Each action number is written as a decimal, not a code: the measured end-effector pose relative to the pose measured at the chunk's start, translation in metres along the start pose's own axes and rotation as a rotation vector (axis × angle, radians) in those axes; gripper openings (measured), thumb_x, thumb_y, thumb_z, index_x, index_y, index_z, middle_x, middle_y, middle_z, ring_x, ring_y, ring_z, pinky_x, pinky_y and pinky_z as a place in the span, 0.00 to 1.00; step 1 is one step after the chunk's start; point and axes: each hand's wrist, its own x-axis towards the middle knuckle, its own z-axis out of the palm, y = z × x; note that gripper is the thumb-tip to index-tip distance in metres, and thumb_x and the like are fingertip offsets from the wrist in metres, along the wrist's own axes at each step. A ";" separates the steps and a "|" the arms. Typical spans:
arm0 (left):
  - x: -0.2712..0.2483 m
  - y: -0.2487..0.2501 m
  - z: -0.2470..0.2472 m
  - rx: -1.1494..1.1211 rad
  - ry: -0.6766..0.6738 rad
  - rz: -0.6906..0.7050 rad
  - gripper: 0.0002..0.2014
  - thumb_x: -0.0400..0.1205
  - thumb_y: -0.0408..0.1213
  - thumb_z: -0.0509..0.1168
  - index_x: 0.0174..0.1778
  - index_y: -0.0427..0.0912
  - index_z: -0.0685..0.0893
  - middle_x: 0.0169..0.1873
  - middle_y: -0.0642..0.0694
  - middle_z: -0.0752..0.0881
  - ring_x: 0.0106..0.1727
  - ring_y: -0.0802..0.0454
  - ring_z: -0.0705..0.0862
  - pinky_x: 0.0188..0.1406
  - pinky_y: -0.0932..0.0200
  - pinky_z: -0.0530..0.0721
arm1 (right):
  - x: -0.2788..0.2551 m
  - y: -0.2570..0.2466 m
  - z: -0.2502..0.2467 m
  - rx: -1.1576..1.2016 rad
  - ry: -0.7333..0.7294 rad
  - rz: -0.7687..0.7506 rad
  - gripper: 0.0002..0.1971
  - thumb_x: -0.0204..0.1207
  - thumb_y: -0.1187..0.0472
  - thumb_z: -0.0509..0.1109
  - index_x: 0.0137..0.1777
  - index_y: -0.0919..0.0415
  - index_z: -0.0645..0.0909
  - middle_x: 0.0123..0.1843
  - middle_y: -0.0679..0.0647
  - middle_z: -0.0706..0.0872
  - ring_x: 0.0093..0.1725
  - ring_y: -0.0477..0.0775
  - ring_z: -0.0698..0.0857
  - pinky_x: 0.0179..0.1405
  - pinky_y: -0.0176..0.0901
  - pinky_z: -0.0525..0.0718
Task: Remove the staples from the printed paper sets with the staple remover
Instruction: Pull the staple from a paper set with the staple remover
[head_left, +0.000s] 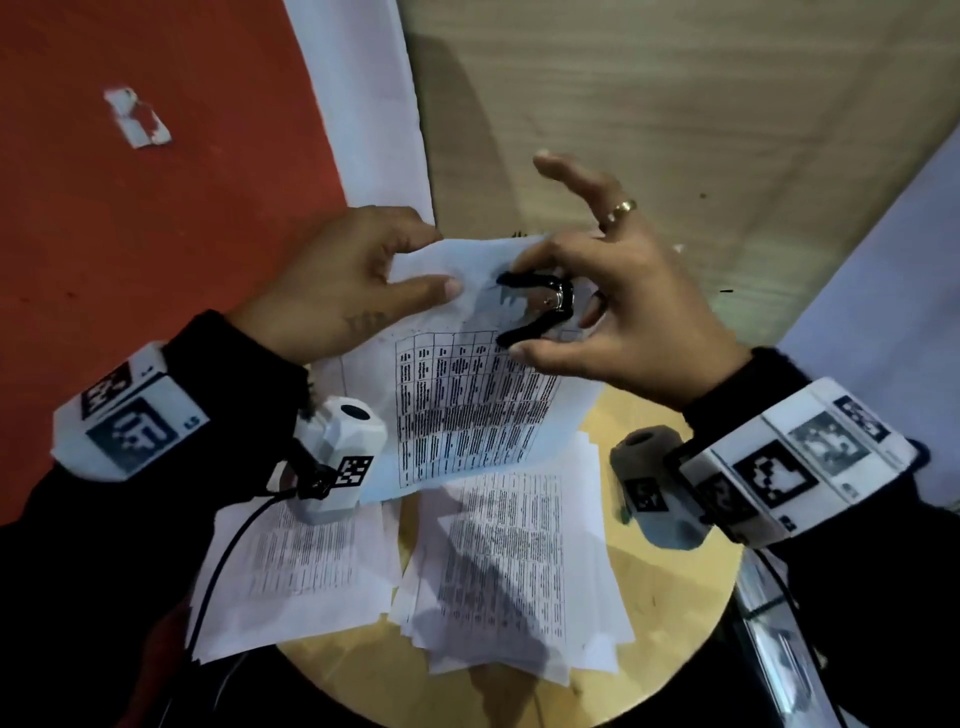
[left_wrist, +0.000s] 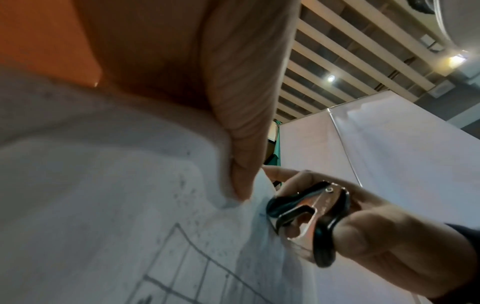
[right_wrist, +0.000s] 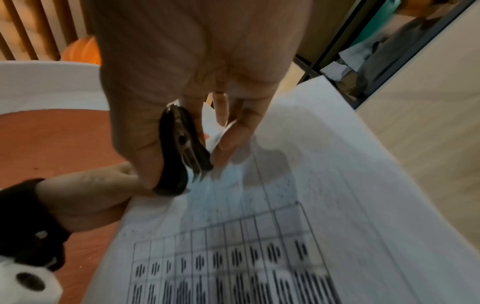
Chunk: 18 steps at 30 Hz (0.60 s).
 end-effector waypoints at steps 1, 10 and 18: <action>0.001 0.000 -0.001 0.025 -0.017 0.009 0.28 0.72 0.59 0.62 0.42 0.32 0.86 0.37 0.39 0.83 0.40 0.48 0.82 0.40 0.52 0.79 | 0.003 0.000 -0.003 0.005 -0.046 0.038 0.22 0.56 0.49 0.79 0.50 0.56 0.85 0.71 0.49 0.72 0.56 0.52 0.83 0.54 0.53 0.82; 0.009 0.019 -0.008 0.271 -0.016 0.011 0.26 0.61 0.66 0.65 0.40 0.49 0.88 0.32 0.50 0.87 0.37 0.48 0.84 0.41 0.47 0.81 | 0.001 -0.006 -0.005 0.213 -0.088 0.153 0.17 0.59 0.57 0.83 0.46 0.56 0.83 0.45 0.56 0.85 0.36 0.35 0.82 0.30 0.23 0.74; 0.019 0.026 -0.003 0.126 -0.094 -0.081 0.19 0.64 0.53 0.70 0.41 0.42 0.91 0.33 0.39 0.90 0.35 0.46 0.86 0.34 0.48 0.82 | -0.010 -0.004 0.005 0.155 0.199 0.050 0.19 0.60 0.57 0.80 0.50 0.63 0.84 0.52 0.53 0.82 0.49 0.41 0.81 0.45 0.30 0.79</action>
